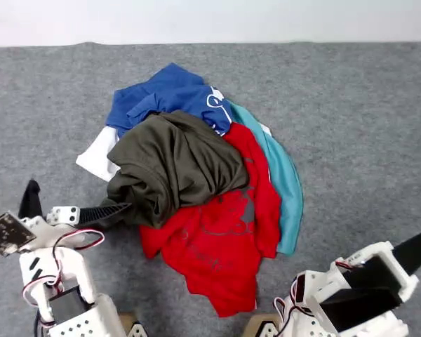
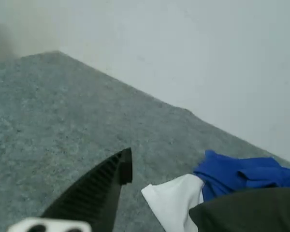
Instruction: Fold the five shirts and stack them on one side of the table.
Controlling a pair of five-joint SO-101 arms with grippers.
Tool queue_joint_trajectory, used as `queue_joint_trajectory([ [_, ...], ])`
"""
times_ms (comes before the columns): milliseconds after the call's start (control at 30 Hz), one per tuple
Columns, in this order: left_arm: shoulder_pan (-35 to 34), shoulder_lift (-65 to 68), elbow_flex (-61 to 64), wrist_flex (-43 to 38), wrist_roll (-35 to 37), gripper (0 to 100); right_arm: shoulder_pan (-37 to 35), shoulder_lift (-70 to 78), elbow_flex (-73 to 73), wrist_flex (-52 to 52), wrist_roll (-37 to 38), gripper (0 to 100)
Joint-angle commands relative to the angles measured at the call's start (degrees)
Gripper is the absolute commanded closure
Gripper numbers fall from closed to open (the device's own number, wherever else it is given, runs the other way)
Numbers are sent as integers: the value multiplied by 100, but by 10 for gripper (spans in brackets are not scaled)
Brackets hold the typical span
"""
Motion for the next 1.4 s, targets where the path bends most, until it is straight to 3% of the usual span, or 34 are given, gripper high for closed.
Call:
queue_joint_trajectory([
  [0, -26, -26, -31, 598, 53, 16, 66, 48, 18, -13, -44, 141],
  [233, 0, -26, -31, 2884, 53, 16, 66, 48, 18, -13, -44, 141],
  [400, 0, -26, -31, 3692, 53, 16, 66, 48, 18, -13, -44, 141],
  [1367, 0, -18, -31, 4026, 35, 16, 66, 48, 18, -13, -44, 141],
])
